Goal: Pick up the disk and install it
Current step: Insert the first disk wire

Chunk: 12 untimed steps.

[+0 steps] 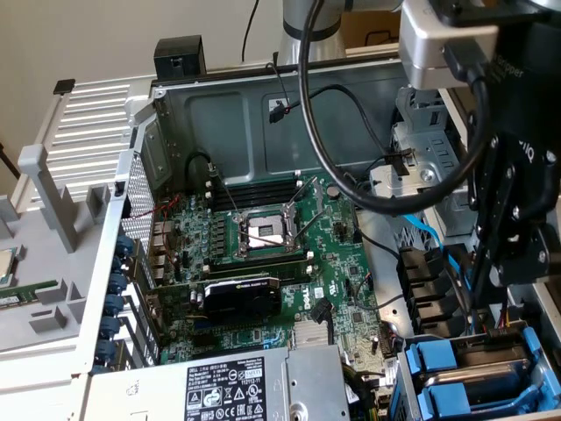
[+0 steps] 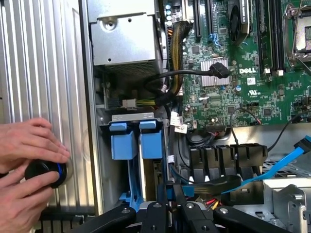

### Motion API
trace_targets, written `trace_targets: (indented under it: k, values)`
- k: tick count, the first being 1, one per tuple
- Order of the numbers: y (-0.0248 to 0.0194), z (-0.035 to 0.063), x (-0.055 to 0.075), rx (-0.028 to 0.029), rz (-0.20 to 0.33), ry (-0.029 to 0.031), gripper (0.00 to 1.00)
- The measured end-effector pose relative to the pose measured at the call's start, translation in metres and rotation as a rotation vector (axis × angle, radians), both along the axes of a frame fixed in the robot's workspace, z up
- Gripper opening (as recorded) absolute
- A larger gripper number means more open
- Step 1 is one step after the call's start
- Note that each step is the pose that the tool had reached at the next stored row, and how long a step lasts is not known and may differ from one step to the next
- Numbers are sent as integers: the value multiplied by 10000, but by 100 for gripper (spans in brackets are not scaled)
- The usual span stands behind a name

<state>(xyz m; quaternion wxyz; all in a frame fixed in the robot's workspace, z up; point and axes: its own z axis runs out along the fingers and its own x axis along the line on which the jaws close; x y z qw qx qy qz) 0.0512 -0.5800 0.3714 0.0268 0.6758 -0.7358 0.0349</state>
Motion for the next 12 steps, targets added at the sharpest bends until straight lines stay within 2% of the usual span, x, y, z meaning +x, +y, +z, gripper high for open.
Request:
trace_targets:
  k: [12]
  values:
    - [-20, 0, -6, 4, -1, -12, 16]
